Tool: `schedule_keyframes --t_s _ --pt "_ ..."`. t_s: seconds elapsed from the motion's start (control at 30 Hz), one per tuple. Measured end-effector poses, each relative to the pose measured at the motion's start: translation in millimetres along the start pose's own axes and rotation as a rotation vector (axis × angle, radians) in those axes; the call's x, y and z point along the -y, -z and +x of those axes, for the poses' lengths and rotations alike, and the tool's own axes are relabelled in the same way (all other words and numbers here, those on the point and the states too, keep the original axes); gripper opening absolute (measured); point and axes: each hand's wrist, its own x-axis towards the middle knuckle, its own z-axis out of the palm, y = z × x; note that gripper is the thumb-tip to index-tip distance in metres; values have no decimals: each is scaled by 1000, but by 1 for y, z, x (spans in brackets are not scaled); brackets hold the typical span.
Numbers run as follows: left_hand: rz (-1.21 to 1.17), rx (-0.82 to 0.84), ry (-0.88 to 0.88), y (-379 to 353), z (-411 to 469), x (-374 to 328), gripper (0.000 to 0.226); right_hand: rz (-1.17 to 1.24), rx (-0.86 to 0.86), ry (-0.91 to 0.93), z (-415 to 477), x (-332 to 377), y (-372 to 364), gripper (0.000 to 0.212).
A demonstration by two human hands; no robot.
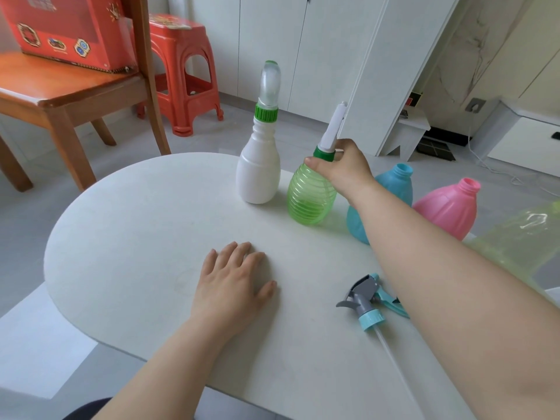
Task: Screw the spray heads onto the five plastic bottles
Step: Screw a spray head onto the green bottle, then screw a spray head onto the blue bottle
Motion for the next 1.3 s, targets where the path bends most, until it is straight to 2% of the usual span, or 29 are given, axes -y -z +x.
schedule_keyframes --t_s 0.27,0.37,0.5,0.57,0.67,0.8,1.0,1.13,1.2,1.3 --pt "-3 40 3 5 -5 -3 52 -18 33 -22 -51 -2 37 60" --pt "-13 40 1 7 -10 -5 50 -173 96 -29 -86 -15 54 46" --pt "-13 36 -9 8 -16 -6 49 -454 197 -173 -129 -37 74 35" --pt "-13 34 -17 8 -20 -7 49 -565 193 -198 -146 -42 75 35" --pt "-22 23 -30 9 -26 -7 47 -753 222 -131 -162 -48 68 43" --pt "-15 -1 -45 12 -34 -7 45 -756 245 -144 -167 -54 61 47" --pt "-19 -7 -56 10 -46 -8 41 -843 342 -133 -170 -52 52 28" --pt "-59 -16 -24 13 -45 -9 37 -701 384 -161 -168 -50 60 18" --pt "-86 -14 -10 15 -45 -11 36 -491 367 -198 -166 -48 70 25" --pt "-215 -19 24 18 -37 -18 31 -70 358 -201 -166 -47 83 18"
